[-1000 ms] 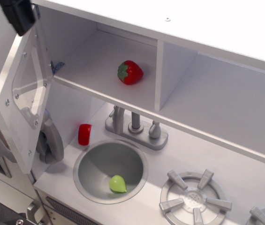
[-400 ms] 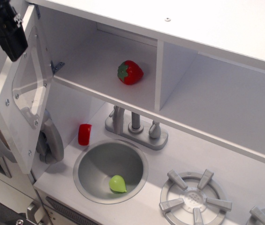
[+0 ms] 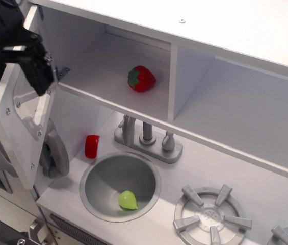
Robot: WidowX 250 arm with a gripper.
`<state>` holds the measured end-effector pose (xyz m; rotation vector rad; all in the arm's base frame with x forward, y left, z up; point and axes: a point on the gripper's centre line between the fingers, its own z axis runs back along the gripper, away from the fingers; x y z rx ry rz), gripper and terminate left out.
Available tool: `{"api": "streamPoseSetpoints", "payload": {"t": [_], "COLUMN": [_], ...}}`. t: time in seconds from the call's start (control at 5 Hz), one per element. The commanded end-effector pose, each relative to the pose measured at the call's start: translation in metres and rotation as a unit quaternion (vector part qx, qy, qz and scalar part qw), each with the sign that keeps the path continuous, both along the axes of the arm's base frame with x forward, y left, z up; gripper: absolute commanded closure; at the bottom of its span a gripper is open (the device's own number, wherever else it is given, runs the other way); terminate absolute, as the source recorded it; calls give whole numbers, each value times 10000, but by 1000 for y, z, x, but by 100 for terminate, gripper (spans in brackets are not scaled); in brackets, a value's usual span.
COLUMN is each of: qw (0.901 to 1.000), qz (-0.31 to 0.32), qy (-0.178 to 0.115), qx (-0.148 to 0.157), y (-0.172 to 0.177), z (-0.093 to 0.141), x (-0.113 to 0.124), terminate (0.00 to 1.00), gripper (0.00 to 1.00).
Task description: Close microwave
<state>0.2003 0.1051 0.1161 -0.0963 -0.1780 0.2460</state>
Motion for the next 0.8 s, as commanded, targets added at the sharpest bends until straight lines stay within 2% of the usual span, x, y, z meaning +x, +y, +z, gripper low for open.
{"api": "streamPoseSetpoints", "payload": {"t": [0.0, 0.2, 0.4, 0.6], "qw": [9992, 9983, 9960, 9920], "qz": [152, 253, 366, 271], "qy": [-330, -438, -519, -740], "qx": [-153, -278, -627, -984], "y": [-37, -61, -99, -133], "z": [3, 11, 30, 56], "x": [21, 39, 58, 65], "terminate": [0, 0, 0, 0], "gripper": [0, 0, 0, 0]}}
